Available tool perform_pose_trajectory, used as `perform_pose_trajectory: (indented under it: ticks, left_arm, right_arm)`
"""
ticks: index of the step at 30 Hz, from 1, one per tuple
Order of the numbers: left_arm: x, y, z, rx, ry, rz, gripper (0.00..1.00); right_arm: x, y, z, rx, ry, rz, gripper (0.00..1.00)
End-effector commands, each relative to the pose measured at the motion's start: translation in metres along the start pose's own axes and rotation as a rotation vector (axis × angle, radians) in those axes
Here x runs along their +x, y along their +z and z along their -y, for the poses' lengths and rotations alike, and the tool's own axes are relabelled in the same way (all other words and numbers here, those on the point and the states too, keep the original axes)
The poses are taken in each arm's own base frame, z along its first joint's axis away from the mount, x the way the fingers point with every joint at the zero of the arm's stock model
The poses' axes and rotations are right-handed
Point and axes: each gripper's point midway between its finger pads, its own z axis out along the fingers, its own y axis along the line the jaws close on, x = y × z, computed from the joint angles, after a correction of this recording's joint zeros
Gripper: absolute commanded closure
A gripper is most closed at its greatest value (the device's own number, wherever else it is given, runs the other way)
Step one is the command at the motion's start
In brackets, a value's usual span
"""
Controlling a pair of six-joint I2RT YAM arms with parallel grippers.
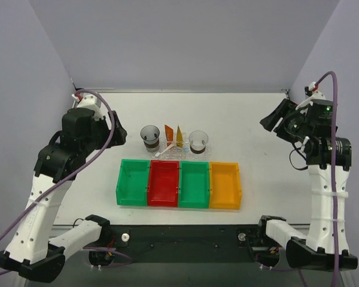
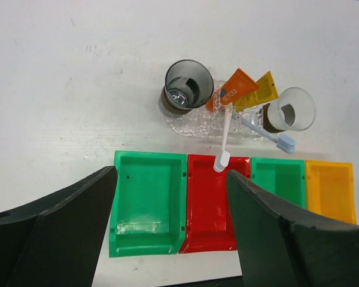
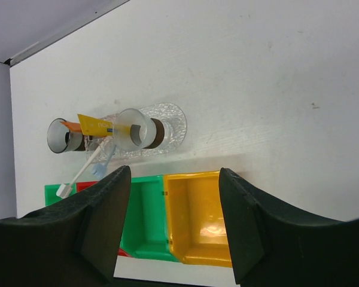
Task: Prepare toiletry sets of a toothbrush and toothpaste on the tray
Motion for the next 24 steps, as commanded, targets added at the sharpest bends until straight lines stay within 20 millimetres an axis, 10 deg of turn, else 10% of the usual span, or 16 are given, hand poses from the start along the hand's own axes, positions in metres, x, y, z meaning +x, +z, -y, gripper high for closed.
perform_pose_trajectory:
  ticks: [1,24]
  left_arm:
    - [-0.032,-0.012,0.017,0.104,-0.04,0.173,0.16]
    - [-0.06,-0.064,0.004,0.103,-0.059,0.381,0.09]
  right_arm:
    - [0.009,-0.025,0.017,0.073,-0.047,0.073,0.44]
    - [0.032,-0.072,0.016,0.018,-0.056,0.213,0.44]
